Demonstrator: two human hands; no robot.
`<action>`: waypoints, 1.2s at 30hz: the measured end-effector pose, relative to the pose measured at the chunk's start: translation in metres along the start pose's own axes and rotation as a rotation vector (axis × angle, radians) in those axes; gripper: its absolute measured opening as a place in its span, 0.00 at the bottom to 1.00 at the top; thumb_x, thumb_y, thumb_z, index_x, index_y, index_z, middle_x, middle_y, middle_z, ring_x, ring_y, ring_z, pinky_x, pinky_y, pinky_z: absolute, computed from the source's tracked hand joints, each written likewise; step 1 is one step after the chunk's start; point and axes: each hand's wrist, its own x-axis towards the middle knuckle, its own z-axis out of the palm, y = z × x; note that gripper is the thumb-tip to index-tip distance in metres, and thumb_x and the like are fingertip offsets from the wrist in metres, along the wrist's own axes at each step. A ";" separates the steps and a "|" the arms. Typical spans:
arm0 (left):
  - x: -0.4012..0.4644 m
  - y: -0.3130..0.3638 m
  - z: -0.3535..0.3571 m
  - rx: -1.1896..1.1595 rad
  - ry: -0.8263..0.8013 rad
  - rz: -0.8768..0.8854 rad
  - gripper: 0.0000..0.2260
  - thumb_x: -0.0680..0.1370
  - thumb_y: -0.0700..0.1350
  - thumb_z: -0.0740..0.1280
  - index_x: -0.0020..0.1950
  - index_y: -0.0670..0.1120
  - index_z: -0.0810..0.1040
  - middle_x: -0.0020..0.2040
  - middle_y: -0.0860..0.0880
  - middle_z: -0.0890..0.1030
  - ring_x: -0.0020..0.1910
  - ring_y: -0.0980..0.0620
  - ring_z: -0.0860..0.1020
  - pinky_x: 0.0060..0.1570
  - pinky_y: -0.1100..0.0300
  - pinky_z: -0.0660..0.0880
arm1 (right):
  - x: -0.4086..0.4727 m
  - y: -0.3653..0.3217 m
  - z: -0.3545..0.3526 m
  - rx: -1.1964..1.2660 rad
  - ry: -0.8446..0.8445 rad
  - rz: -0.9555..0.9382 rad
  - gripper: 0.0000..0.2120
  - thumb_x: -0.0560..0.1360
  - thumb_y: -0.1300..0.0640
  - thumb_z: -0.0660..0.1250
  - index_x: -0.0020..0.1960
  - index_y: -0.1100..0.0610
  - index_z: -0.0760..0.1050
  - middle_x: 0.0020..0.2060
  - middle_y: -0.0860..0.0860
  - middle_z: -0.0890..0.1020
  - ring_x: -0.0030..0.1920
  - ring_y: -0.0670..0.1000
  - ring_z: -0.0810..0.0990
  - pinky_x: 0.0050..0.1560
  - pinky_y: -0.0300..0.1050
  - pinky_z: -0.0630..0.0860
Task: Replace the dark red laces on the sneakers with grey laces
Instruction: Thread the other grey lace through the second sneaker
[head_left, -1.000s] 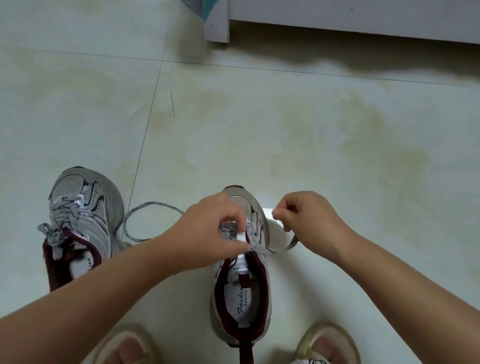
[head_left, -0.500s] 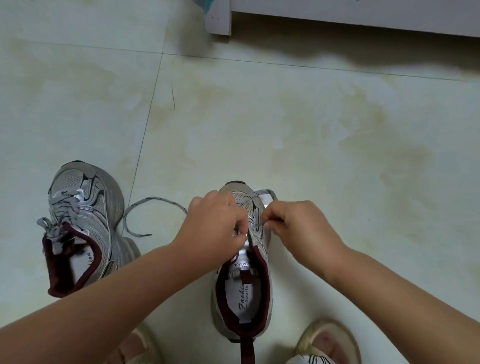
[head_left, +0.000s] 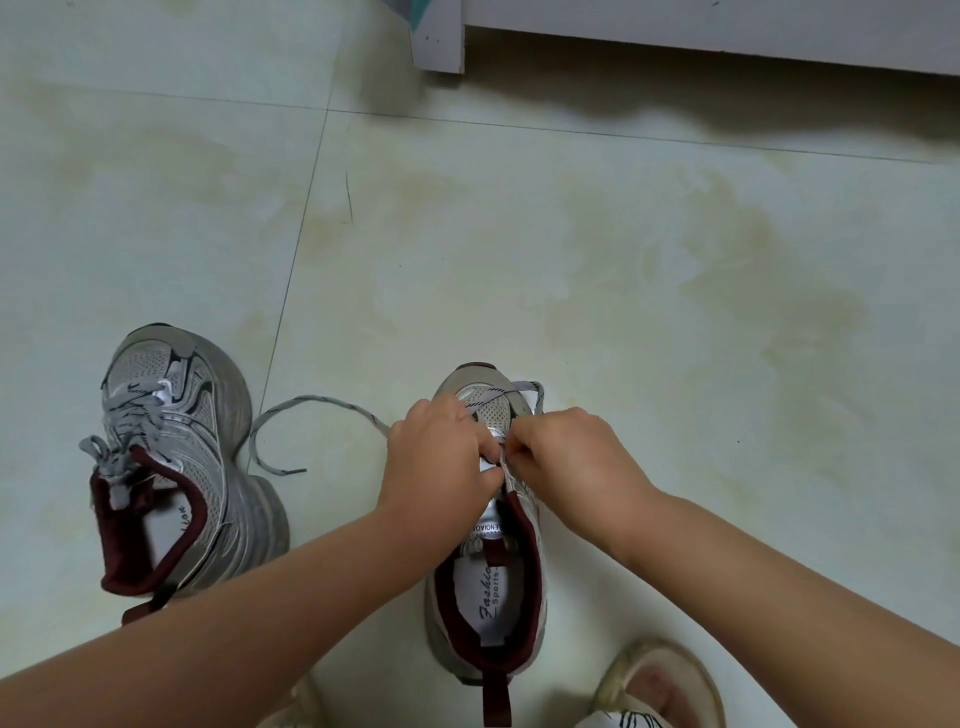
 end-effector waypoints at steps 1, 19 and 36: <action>-0.001 0.000 0.001 -0.037 0.021 -0.017 0.07 0.73 0.46 0.68 0.49 0.51 0.83 0.45 0.54 0.66 0.55 0.51 0.68 0.53 0.60 0.63 | 0.001 0.000 0.001 0.083 -0.001 0.041 0.06 0.76 0.60 0.60 0.44 0.54 0.74 0.42 0.54 0.80 0.42 0.55 0.75 0.39 0.44 0.67; 0.014 -0.002 -0.086 -0.764 -0.448 -0.019 0.08 0.70 0.35 0.71 0.33 0.45 0.78 0.42 0.43 0.81 0.40 0.55 0.76 0.41 0.69 0.72 | -0.017 -0.012 0.021 0.540 0.080 0.178 0.16 0.72 0.68 0.56 0.54 0.51 0.68 0.50 0.48 0.66 0.53 0.49 0.68 0.50 0.36 0.64; -0.017 -0.034 0.012 -0.144 -0.006 0.075 0.31 0.69 0.51 0.67 0.70 0.52 0.61 0.69 0.56 0.58 0.70 0.55 0.56 0.68 0.59 0.57 | -0.013 -0.021 -0.035 1.041 0.288 0.177 0.18 0.73 0.73 0.57 0.31 0.57 0.74 0.32 0.50 0.76 0.32 0.42 0.73 0.35 0.30 0.68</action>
